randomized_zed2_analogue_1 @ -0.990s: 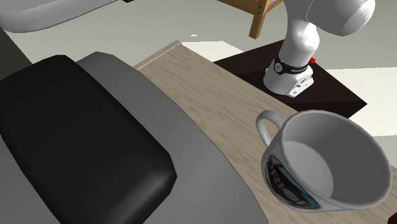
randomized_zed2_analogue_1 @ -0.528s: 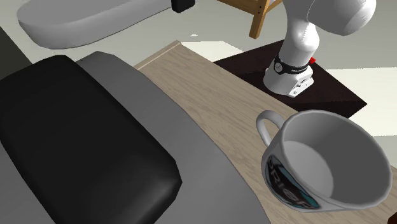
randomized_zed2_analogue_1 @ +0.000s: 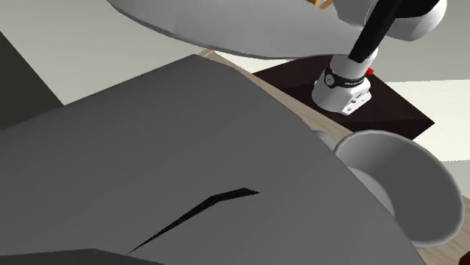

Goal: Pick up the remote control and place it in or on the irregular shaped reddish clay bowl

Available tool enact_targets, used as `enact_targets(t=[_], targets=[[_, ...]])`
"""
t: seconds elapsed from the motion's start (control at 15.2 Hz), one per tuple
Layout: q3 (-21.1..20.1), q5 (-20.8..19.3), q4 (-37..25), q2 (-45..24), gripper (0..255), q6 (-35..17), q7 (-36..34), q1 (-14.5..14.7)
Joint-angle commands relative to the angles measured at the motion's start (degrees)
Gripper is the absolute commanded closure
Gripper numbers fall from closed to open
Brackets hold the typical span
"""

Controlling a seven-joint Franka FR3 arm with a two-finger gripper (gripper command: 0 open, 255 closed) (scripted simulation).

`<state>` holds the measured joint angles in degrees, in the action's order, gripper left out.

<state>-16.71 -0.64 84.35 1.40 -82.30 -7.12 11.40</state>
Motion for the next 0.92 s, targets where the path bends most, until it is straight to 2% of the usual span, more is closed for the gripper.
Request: enact_targets(t=[0.0,0.46,0.86], targets=[[-1.5,0.2,0.7,0.4,255,-0.2,-3.0,1.4],[-6.8,-0.3,-1.9,-1.6,255,0.6,-13.3,6.5],[-11.4,-2.4,-7.4,-6.4,255,2.0,-22.8,11.7]])
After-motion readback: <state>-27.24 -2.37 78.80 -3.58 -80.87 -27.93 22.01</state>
